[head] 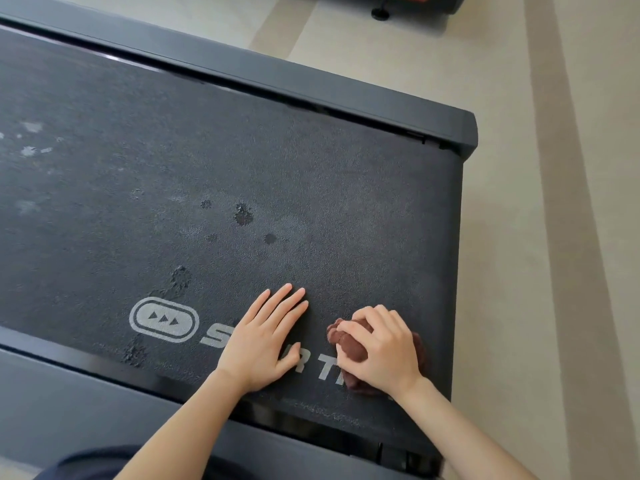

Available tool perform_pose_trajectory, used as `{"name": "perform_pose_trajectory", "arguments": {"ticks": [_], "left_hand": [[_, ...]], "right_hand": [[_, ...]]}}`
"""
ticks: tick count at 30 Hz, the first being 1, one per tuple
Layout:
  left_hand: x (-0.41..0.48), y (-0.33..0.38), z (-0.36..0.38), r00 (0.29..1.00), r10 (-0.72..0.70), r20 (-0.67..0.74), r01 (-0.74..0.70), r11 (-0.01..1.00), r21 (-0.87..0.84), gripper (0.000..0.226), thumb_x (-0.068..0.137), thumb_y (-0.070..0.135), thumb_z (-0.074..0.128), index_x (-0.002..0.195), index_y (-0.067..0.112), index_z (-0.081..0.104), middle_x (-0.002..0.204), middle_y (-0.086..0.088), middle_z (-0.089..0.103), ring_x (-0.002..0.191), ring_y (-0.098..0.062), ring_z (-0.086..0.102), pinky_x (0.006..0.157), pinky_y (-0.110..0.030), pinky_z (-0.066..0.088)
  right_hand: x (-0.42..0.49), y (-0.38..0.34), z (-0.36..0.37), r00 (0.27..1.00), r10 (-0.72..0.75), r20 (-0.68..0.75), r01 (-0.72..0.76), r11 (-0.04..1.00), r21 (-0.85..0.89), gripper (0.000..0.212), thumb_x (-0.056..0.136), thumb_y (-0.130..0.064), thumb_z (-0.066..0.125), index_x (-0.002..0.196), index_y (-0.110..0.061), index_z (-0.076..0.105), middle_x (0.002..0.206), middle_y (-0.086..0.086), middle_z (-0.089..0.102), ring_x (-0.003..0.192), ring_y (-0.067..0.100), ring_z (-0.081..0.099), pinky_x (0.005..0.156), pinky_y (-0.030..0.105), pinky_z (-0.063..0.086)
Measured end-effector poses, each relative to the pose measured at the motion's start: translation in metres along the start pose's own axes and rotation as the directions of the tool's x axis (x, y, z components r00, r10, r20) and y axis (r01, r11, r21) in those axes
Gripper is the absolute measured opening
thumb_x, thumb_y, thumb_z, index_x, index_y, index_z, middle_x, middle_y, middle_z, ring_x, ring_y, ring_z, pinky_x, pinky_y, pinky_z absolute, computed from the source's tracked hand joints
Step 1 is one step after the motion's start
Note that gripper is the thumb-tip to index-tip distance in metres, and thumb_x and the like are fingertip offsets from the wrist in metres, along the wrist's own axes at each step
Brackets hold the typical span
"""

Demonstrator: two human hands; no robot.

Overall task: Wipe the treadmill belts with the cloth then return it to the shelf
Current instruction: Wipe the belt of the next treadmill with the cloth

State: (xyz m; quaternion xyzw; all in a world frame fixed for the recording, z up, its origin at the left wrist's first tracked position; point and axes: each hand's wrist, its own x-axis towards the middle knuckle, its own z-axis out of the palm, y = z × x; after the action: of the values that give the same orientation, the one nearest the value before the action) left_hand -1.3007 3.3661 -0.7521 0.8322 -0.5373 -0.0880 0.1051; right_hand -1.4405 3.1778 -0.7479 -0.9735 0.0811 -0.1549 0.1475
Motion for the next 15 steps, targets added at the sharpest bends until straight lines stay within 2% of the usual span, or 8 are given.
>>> {"name": "perform_pose_trajectory", "arguments": {"ticks": [7, 9, 12, 15], "left_hand": [[0.000, -0.004, 0.005, 1.000, 0.011, -0.025, -0.011, 1.000, -0.012, 0.062, 0.083, 0.038, 0.043, 0.140, 0.013, 0.043, 0.152, 0.000, 0.030, 0.144, -0.021, 0.019, 0.114, -0.045, 0.019], [-0.001, -0.003, 0.005, 1.000, 0.005, -0.026, -0.006, 1.000, -0.014, 0.061, 0.083, 0.038, 0.042, 0.140, 0.013, 0.043, 0.152, 0.000, 0.030, 0.144, -0.020, 0.018, 0.115, -0.044, 0.018], [-0.002, -0.002, 0.003, 1.000, 0.010, -0.028, -0.010, 1.000, -0.016, 0.060, 0.084, 0.038, 0.041, 0.139, 0.013, 0.045, 0.152, 0.000, 0.032, 0.143, -0.020, 0.020, 0.115, -0.043, 0.017], [-0.003, -0.003, 0.003, 0.999, 0.015, -0.033, -0.016, 1.000, -0.019, 0.060, 0.085, 0.038, 0.040, 0.139, 0.013, 0.044, 0.151, 0.000, 0.032, 0.143, -0.020, 0.020, 0.116, -0.042, 0.015]], "right_hand": [[0.005, 0.006, 0.006, 0.999, 0.016, -0.032, -0.016, 1.000, 0.005, 0.020, 0.072, -0.037, 0.066, 0.088, -0.026, 0.067, 0.085, -0.002, 0.057, 0.076, 0.019, 0.052, 0.065, 0.032, 0.044], [0.024, 0.021, 0.003, 0.985, 0.152, -0.080, -0.154, 0.988, -0.028, 0.023, 0.074, -0.039, 0.067, 0.091, -0.024, 0.069, 0.087, 0.000, 0.060, 0.079, 0.019, 0.054, 0.067, 0.028, 0.045], [0.055, 0.052, -0.010, 0.897, 0.412, -0.158, -0.427, 0.902, -0.069, 0.028, 0.079, -0.040, 0.069, 0.098, -0.020, 0.071, 0.095, 0.006, 0.063, 0.087, 0.025, 0.058, 0.072, 0.031, 0.045], [0.047, 0.056, -0.017, 0.882, 0.455, -0.123, -0.467, 0.878, -0.106, 0.031, 0.080, -0.040, 0.069, 0.102, -0.019, 0.070, 0.101, 0.009, 0.063, 0.092, 0.028, 0.057, 0.076, 0.035, 0.046]]}}
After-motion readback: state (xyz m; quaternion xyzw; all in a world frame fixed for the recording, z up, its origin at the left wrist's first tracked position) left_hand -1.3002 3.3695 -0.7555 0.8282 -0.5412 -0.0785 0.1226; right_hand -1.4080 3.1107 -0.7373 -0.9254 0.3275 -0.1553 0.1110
